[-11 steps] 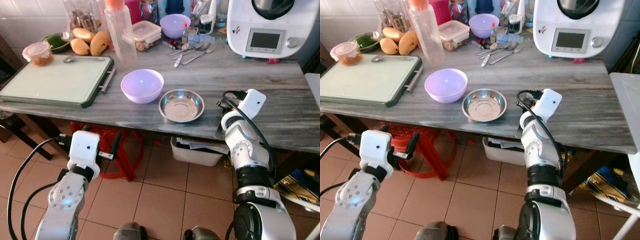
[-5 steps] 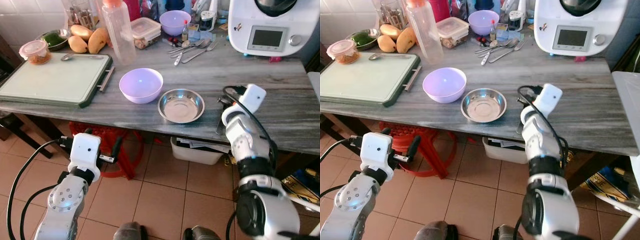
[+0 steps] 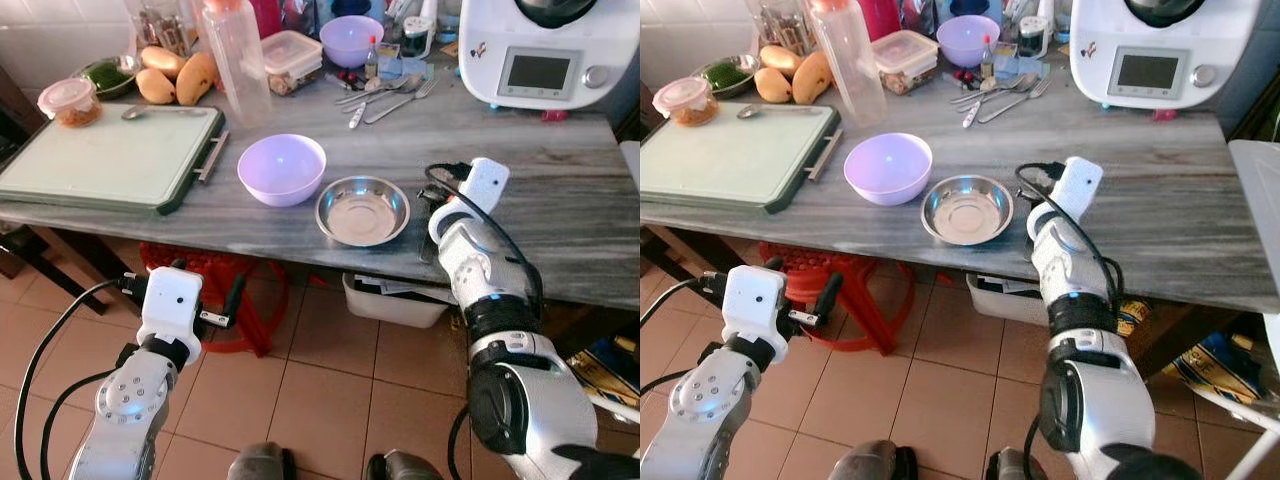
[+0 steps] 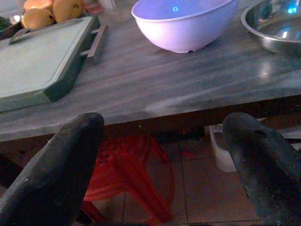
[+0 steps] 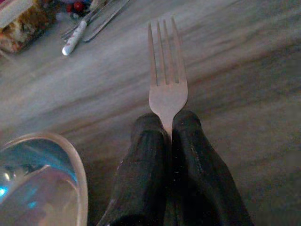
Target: Setting the table
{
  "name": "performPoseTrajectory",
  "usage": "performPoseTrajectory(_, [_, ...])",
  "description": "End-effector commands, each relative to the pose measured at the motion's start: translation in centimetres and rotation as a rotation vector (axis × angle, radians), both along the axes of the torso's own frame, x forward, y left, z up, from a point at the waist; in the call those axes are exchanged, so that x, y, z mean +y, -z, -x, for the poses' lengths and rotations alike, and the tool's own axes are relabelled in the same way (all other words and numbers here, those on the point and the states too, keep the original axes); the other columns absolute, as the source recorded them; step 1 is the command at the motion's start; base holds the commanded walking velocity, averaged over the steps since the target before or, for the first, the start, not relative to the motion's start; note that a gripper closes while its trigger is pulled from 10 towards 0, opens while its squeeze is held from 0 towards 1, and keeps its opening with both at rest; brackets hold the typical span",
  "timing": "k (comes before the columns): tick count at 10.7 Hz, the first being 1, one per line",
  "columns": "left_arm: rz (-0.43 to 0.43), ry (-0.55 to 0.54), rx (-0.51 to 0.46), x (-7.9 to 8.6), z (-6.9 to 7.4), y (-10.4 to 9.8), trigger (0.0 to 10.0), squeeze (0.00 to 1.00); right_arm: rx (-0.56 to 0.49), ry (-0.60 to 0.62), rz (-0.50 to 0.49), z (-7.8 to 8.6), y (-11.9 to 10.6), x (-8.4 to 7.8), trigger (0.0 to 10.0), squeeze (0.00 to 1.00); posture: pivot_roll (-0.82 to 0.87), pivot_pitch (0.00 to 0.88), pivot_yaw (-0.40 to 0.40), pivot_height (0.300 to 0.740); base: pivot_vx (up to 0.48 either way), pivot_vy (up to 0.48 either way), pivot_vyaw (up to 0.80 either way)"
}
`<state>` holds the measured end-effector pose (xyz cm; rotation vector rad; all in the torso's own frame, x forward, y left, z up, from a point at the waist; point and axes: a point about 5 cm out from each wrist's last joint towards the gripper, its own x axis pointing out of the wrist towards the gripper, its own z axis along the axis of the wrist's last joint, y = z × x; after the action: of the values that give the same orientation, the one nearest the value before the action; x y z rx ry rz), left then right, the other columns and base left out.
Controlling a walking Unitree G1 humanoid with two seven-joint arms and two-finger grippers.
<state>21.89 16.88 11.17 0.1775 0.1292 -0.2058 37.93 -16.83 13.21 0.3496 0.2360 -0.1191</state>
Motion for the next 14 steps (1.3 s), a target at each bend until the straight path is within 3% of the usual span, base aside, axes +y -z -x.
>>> performPoseTrajectory(1, [-0.008, 0.004, -0.003, 0.0, 0.1, -0.3, 10.0, 0.00, 0.043, -0.019, 0.021, 0.0, 0.5, 0.8, 10.0, 0.00, 0.14, 0.094, 0.094, 0.740, 0.000, 0.000, 0.00])
performPoseTrajectory(6, [0.000, 0.003, -0.002, -0.2, -0.1, -0.2, 10.0, 0.00, 0.138, -0.049, 0.121, 0.9, 2.1, -0.9, 10.0, 0.00, 0.13, 0.092, 0.092, 0.740, 0.000, 0.000, 0.00])
performPoseTrajectory(11, [-0.006, 0.002, -0.004, 0.0, -0.1, -0.3, 10.0, 0.00, 0.148, -0.118, 0.096, 1.0, 2.6, 0.8, 10.0, 0.00, 0.14, 0.091, 0.097, 0.740, 0.000, 0.000, 0.00])
performPoseTrajectory(14, [0.001, 0.006, -0.006, -0.3, -0.2, -0.3, 10.0, 0.00, 0.162, -0.131, 0.109, 1.1, 3.0, 0.4, 10.0, 0.00, 0.14, 0.091, 0.093, 0.740, 0.000, 0.000, 0.00])
